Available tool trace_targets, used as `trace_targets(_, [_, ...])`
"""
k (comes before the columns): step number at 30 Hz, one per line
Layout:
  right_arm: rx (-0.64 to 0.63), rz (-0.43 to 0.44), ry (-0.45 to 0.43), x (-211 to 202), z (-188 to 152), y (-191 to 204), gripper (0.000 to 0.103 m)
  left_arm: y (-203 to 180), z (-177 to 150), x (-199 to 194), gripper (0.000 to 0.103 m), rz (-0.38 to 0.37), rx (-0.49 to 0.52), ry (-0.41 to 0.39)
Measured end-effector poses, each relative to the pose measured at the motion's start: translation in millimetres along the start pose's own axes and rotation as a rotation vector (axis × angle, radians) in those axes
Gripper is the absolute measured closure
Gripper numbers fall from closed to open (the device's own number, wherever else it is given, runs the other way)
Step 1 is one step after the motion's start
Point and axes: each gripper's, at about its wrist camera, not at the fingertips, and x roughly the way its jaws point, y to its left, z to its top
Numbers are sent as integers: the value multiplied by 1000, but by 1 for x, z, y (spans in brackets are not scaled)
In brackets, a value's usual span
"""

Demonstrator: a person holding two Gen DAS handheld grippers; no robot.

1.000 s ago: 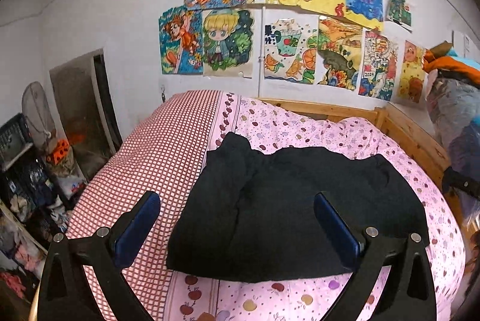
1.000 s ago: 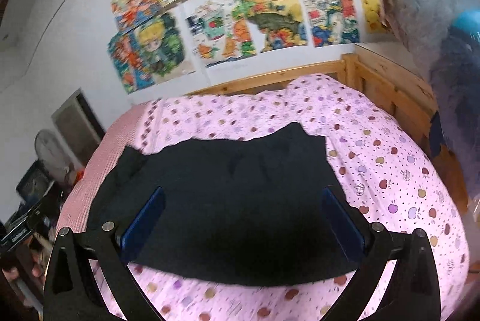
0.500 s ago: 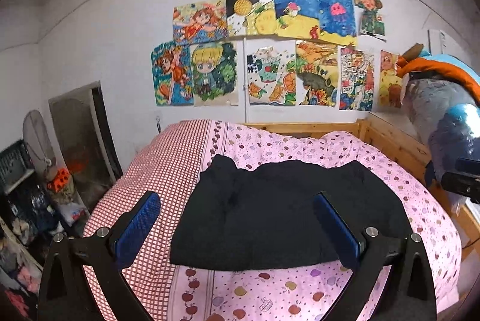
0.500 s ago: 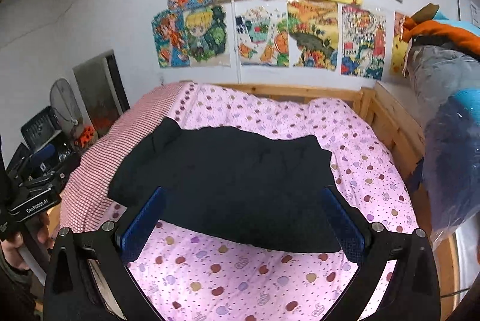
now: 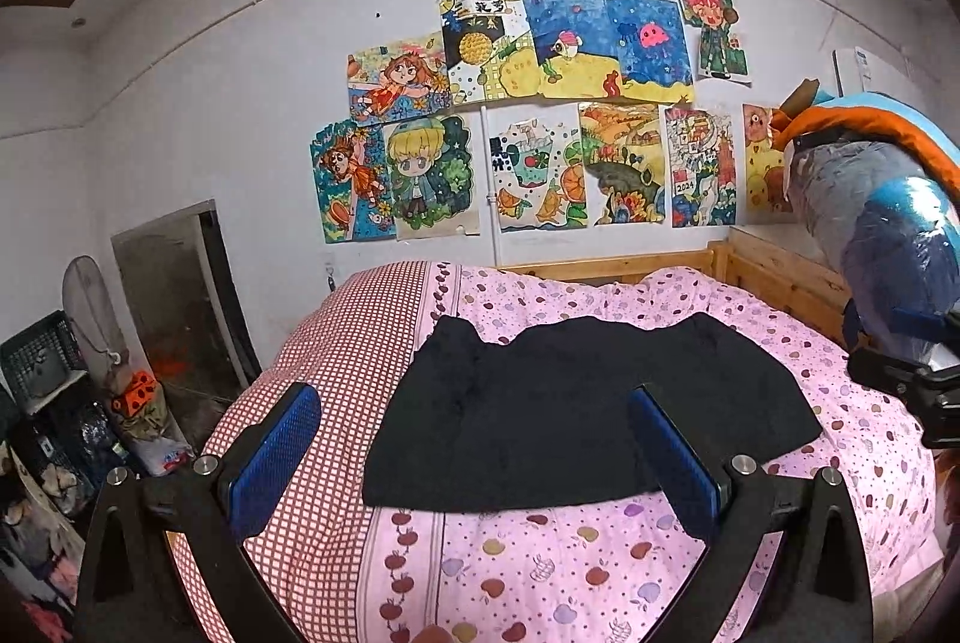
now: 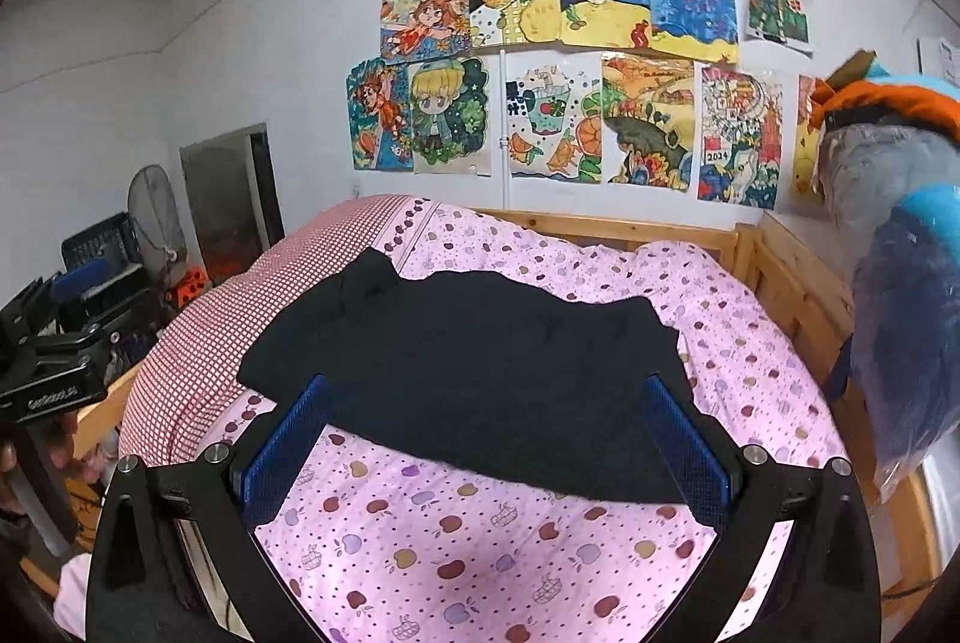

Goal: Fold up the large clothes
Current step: 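Raise both grippers away from the folded jacket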

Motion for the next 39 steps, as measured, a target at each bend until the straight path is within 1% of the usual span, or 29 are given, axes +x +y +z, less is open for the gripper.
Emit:
trace_targets(4, [25,31,-28,5,-18,2,2,0,-14,-9,0,11,-7,-20])
trace_targets(7, [62,40,-38,6,-37,5,2,3,-24,-13,0,-1,-39,-17])
trace_targets(9, [91,39,-45,6,-49,5,2,5,-34,-15,0,-21,-36,-16])
trace_targets(11, [124,37,-53,5,-62,4,2,5,-44,-15,0,-58,-6,-18])
trace_targets(13, [133,32,-59,4,-73,4,2,6,-56,-14,0,-83,-9,-23])
trace_targets(18, [113,-35,-64,5,-88,4,2,10,-72,-2,0,-78,-57,22])
trace_targets(22, [82,-76,-90,2,-94,9,2,10,-81,-2,0,-65,-62,47])
trace_targets(27, [47,-82,-89,-1,-101,22,2,7,-90,-8,0,-77,-51,55])
trace_targets(31, [39,-85,-94,-7,-107,29,2,9,-98,-7,0,-71,-71,69])
trace_targets(39, [2,-94,-102,-13,-121,40,2,14,-113,-7,0,-34,-89,79])
